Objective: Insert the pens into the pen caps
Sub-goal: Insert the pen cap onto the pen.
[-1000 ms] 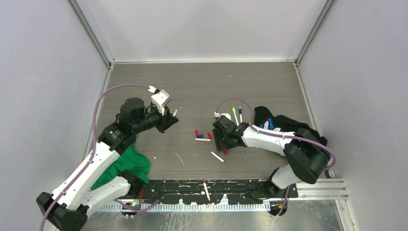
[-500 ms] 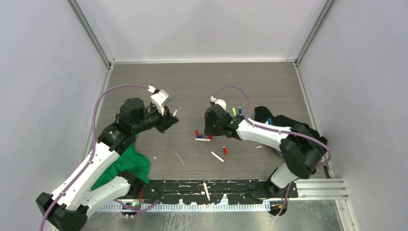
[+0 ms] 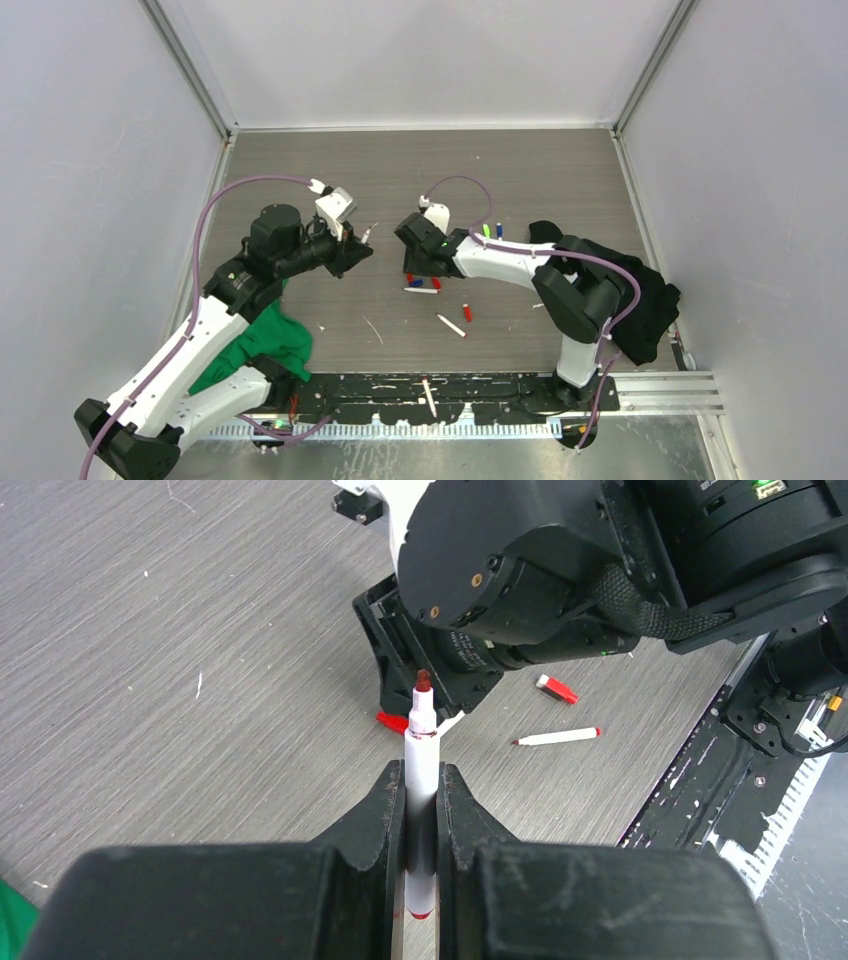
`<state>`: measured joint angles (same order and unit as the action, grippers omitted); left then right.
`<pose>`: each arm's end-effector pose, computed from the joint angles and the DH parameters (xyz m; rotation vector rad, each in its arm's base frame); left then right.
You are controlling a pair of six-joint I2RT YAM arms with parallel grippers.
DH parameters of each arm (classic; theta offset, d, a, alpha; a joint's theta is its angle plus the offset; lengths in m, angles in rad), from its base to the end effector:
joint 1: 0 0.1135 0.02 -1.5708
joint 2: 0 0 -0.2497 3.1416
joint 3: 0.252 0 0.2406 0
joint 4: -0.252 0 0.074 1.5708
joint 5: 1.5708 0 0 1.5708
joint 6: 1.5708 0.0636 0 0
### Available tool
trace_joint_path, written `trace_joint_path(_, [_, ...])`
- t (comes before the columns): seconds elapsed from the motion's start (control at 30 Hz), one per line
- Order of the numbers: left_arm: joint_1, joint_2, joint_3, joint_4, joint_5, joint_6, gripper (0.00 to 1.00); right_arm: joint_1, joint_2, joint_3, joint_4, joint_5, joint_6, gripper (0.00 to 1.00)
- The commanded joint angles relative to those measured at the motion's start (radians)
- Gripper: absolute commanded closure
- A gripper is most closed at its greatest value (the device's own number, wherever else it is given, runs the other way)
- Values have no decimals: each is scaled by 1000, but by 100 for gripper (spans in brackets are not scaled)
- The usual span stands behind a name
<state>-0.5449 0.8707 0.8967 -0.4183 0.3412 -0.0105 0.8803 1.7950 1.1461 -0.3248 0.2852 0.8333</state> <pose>0.1722 -0.1292 0.3193 0.7472 1.8606 -0.6950 0.2516 0.2764 0.1523 0.0521 2.5216 0.3491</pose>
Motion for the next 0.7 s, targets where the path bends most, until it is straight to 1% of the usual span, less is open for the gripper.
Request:
trace_joint_path(0.0, [-9,-24,31,55,11,1,100,26,19,74,-68,82,56,57])
trace_joint_path(0.13, [-14,-25,32,55,9,1,100,47,21,76,-101,128,97,56])
trace_joint_path(0.4, [-19,-30,32,53,9,3,100,62,34,75,-125,148,148,55])
trace_joint_path(0.67, [-23,-36,33,52,5,4,100,70,50,90,-149,175,162,58])
